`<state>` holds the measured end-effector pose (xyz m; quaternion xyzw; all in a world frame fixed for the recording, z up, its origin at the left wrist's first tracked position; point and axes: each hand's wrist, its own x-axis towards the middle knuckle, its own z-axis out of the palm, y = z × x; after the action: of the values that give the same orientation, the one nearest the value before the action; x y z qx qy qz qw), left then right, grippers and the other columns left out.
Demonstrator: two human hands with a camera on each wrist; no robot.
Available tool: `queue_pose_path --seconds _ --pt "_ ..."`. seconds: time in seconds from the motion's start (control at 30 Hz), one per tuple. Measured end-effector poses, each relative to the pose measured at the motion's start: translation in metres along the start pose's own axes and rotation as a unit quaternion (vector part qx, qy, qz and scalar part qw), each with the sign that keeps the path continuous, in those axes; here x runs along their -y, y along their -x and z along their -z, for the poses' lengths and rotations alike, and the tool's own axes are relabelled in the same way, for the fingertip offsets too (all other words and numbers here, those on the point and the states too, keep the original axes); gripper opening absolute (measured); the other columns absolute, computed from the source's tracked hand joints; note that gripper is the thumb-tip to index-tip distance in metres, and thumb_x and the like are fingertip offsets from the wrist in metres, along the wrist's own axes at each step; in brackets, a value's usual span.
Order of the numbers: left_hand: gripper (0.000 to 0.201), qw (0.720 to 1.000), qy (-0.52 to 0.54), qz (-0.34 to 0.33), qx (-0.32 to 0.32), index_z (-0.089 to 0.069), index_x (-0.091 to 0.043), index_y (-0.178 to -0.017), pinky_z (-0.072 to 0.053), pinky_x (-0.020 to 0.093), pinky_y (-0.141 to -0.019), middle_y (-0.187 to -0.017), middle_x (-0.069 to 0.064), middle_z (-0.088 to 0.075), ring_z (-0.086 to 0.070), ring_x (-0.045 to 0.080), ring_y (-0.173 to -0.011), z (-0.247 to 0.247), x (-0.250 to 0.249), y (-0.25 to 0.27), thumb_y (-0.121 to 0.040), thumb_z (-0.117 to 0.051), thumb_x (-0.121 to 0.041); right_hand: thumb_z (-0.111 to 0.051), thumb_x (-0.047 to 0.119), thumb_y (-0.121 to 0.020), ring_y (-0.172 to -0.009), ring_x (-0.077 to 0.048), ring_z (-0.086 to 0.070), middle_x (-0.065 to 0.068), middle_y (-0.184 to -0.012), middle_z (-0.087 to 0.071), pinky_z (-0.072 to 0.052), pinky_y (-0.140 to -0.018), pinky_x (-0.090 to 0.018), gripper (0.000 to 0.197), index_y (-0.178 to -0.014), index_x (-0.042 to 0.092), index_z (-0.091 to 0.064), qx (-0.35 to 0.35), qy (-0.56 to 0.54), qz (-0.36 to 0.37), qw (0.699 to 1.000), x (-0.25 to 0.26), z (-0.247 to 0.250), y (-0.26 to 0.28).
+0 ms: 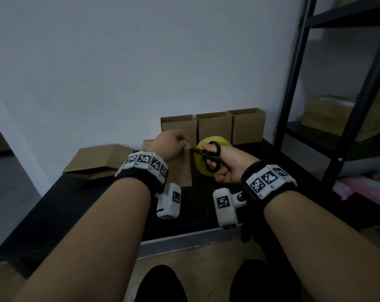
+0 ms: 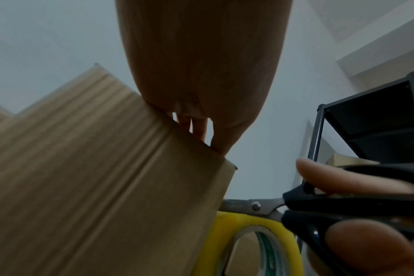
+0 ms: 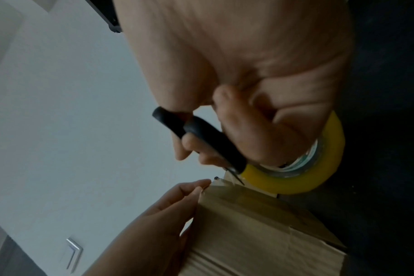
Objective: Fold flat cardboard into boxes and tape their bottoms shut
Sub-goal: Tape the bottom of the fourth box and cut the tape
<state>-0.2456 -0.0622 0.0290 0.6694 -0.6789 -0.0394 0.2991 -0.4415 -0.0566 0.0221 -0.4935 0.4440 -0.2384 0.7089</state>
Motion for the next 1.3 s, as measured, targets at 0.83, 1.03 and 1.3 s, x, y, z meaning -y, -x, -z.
queue_pose_path --seconds 0.83,1.03,1.3 --pt "0.018 0.998 -0.059 -0.008 -0.008 -0.061 -0.014 -0.102 -0.035 0.029 -0.074 -0.099 0.005 -0.058 -0.051 0.020 -0.092 -0.005 -0.003 -0.003 -0.088 -0.055 -0.024 -0.068 0.049 -0.082 -0.035 -0.002 -0.027 0.006 -0.055 -0.050 -0.021 -0.032 -0.014 0.036 -0.083 0.015 -0.056 0.016 -0.021 0.012 1.000 0.008 0.016 0.008" --pt "0.025 0.996 -0.088 0.015 0.013 -0.056 -0.013 -0.115 -0.038 0.034 -0.084 -0.111 0.011 -0.052 -0.049 0.027 -0.105 -0.006 -0.010 -0.005 -0.093 -0.050 -0.025 -0.067 0.048 -0.084 -0.033 -0.002 -0.028 0.005 -0.054 -0.049 -0.020 -0.032 -0.015 0.033 -0.086 0.017 -0.055 0.013 -0.029 0.025 0.999 0.008 0.017 0.008" --pt "0.021 0.998 -0.065 -0.009 -0.001 -0.065 -0.017 -0.105 -0.036 0.028 -0.081 -0.107 0.009 -0.058 -0.051 0.023 -0.103 -0.007 0.001 -0.006 -0.089 -0.059 -0.029 -0.067 0.053 -0.083 -0.032 -0.005 -0.029 0.004 -0.055 -0.049 -0.025 -0.036 -0.016 0.041 -0.074 0.016 -0.054 -0.005 0.014 0.002 1.000 0.006 0.005 -0.004"
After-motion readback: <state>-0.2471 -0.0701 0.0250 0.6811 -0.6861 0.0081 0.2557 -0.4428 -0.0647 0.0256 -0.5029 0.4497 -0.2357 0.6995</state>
